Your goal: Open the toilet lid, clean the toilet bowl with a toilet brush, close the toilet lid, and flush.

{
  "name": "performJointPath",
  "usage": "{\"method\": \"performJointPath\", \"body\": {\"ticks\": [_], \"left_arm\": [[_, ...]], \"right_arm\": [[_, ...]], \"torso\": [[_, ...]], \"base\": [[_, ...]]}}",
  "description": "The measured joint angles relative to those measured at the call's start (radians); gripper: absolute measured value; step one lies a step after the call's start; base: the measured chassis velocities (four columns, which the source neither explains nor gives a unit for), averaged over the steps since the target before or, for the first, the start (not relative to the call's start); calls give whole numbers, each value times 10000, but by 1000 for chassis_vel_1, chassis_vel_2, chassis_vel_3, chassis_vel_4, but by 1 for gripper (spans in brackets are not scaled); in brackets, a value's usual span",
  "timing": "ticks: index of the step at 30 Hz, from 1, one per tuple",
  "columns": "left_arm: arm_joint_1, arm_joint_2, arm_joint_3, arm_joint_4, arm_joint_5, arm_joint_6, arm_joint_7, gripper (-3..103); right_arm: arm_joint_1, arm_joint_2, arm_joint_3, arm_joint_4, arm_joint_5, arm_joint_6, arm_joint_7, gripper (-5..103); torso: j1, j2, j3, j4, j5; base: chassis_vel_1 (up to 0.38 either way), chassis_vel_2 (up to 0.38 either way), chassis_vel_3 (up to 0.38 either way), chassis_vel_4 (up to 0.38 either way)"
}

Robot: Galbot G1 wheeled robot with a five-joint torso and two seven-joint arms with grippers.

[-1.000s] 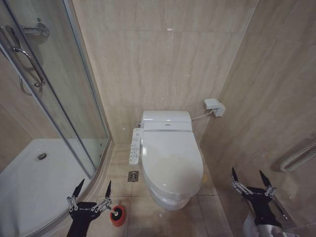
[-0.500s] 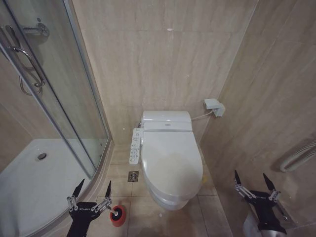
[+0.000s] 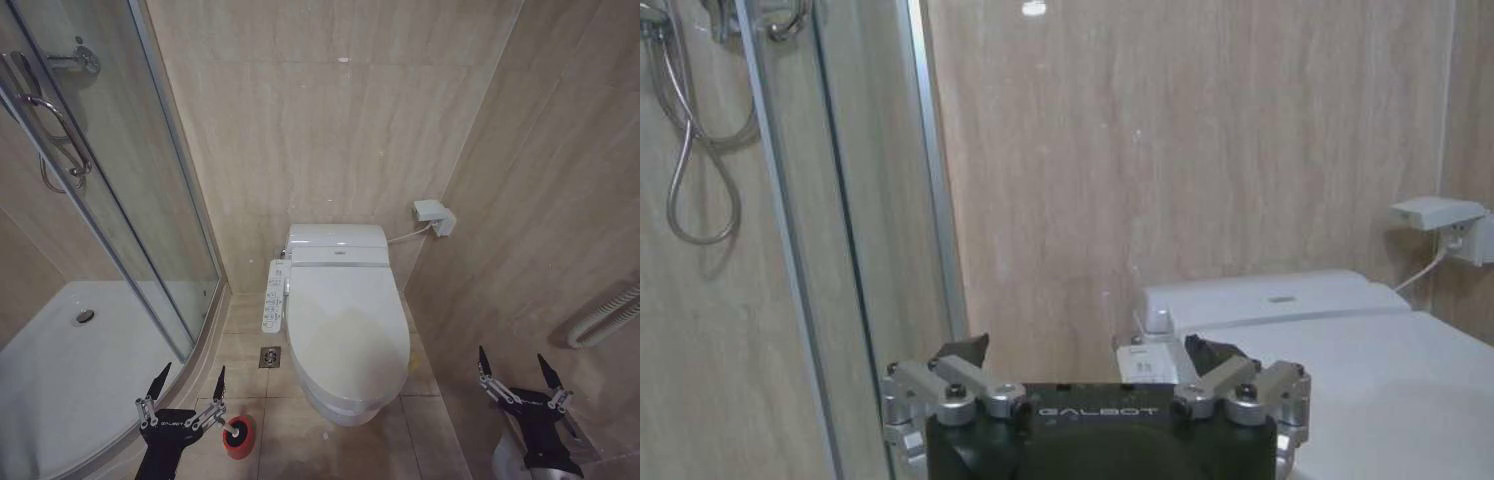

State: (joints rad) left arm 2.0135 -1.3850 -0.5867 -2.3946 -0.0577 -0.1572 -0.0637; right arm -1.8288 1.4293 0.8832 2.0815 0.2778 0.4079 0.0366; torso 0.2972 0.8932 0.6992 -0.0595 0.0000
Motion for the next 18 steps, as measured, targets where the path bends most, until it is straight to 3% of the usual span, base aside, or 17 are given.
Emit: {"method": "performJointPath", "body": {"ticks": [18], "left_arm": [[0, 0, 0, 0, 0, 0, 0, 99]], "right_arm": [[7, -7, 0, -10, -13, -20, 5, 100]], "torso": [[0, -1, 0, 0, 0]], "base": [[0, 0, 0, 0]]}}
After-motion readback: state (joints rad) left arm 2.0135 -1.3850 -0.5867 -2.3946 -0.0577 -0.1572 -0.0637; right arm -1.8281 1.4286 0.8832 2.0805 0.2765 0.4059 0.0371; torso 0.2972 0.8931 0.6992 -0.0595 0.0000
